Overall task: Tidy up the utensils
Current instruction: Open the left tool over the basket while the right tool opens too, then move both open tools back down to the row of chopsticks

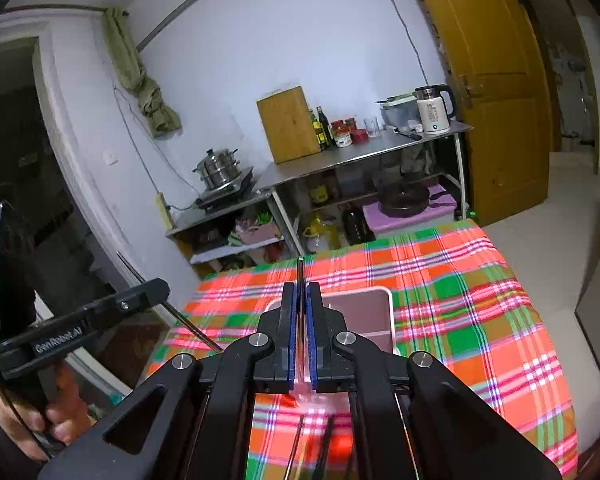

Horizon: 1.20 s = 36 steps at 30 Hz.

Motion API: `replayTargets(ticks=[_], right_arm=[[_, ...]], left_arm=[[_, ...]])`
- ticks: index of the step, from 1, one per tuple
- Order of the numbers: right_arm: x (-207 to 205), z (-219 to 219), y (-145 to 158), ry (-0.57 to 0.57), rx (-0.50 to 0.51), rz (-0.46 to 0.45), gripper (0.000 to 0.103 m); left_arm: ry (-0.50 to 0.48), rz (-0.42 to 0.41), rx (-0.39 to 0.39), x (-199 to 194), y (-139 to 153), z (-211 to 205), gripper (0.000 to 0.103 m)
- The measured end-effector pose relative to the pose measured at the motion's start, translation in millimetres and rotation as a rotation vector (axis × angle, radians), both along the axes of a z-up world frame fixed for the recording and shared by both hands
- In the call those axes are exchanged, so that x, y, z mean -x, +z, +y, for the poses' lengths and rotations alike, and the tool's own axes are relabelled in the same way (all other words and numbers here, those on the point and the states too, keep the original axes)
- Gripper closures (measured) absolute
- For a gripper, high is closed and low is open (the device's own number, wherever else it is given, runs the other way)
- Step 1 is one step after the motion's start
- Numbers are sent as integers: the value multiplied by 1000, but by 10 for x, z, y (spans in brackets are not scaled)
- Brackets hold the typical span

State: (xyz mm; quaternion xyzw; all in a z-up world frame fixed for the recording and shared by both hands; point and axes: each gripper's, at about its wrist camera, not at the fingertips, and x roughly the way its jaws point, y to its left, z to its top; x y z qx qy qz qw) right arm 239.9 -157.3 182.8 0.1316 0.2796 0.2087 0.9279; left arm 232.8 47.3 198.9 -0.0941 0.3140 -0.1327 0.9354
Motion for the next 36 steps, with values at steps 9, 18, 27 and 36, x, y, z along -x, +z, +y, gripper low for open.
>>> replayTargets(ticks=[9,18,27,36], right_arm=[[-259,122,-354,-5,29,62,99],[-386,197,-721,21,50,168,98],[-196,87,-568,1,38,133,86],[308,-191,-381,10,20,76,86]], left_arm=[[29,69,31,-332,-490,62,97],[29,112,36,-366,-777,95,95],[42,49,43,-92,-598,151,78],[32,5,42,433,-536,127,78]])
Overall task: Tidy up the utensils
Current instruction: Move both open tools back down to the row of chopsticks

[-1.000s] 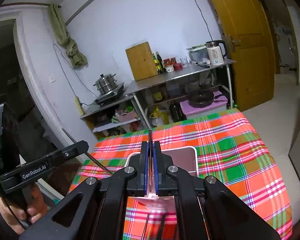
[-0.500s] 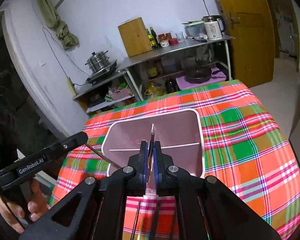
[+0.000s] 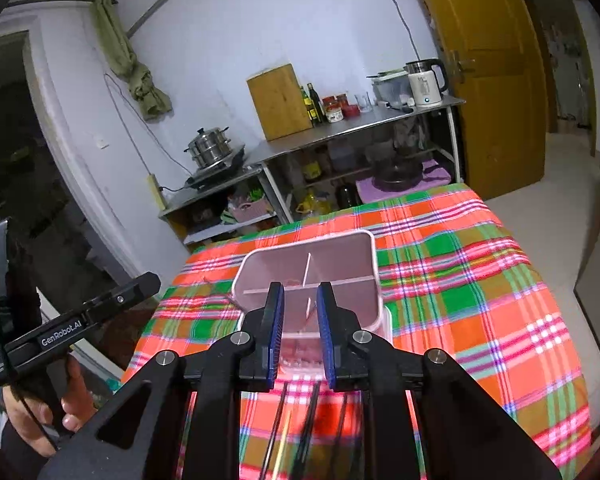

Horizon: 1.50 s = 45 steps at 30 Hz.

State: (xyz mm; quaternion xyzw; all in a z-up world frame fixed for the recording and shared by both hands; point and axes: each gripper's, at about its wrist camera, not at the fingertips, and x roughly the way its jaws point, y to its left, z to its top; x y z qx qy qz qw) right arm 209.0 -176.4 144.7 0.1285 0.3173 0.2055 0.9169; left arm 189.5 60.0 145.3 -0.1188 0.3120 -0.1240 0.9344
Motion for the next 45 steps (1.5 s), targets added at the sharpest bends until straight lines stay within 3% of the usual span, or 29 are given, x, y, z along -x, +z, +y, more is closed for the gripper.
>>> replayTargets(ticks=[6,20,38,45], right_arm=[[336,-160,-201,-8,61,13,86],[630,-369,-1005,-7,59,206,86],[234,-231,-1559,-4,125,334,87],[201,-206,-1659,-10,148,347,87]], left_arm=[[-34,53,9,316,-313,-147,78],[-22,251,19,640,-1203,-332,78],[8,352,-21,284,-1659,-454,78],[14,342,-66,254,-1694,-516,78]])
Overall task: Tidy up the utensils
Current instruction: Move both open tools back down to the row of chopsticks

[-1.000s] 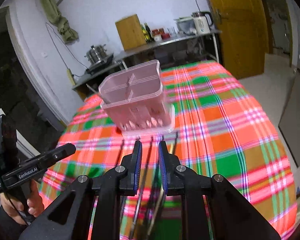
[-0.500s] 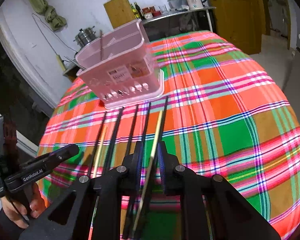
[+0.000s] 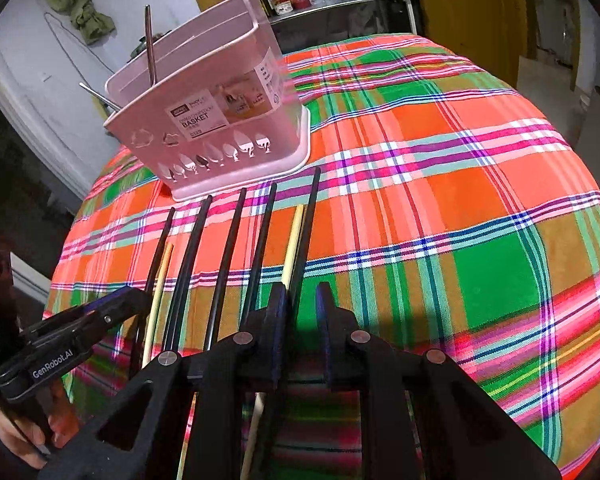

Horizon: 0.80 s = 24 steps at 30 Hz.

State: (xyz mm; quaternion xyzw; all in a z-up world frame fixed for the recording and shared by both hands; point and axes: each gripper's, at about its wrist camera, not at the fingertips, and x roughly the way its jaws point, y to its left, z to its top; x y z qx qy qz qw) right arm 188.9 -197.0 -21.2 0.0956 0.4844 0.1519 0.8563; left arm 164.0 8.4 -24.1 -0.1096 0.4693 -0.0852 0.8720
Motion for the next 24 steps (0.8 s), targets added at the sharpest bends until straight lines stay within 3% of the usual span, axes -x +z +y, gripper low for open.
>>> replayTargets(ticks=[12,24], right_arm=[[17,47,14,7,76,2,91],[-100,-33,32,-37,58,34,91]], left_arm=[[10,-23,-120,47,22,-123,83],[33,20,-40,-59,19,110,86]])
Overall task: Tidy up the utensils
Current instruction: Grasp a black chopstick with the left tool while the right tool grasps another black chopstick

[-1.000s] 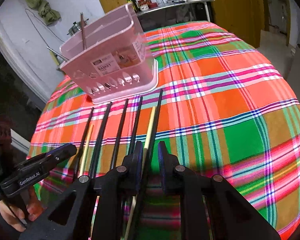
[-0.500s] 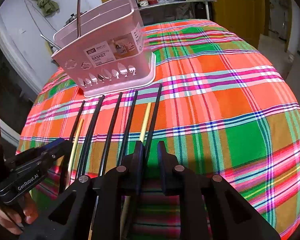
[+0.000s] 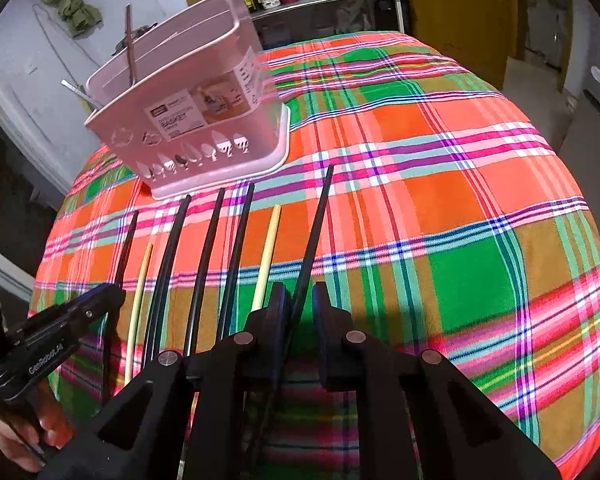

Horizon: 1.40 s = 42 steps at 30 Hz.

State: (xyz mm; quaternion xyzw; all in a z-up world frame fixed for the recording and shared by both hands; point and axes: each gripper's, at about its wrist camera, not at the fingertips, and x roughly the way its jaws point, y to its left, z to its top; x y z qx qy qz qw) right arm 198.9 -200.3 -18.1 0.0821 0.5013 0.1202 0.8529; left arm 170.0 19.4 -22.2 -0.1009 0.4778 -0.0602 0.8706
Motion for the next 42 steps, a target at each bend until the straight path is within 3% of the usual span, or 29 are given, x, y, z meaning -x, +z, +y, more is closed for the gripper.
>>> replayTargets(ticks=[11,13,21,42], right_arm=[[-185,135,-2,-4,66,-6,94],[-205,144,-1,-2,69,-4,95],[-168,53,80,-10,0,-8,97],[90,-110,974,0,-79,-208,98]], left_arm=[[-31,40,-47,-237,15,-67,86],[-40,45,-64,-254,21,-82,91],[-26,33,-50,-201,92,-48,96],[-66,-191,19,124,1150,0,97]])
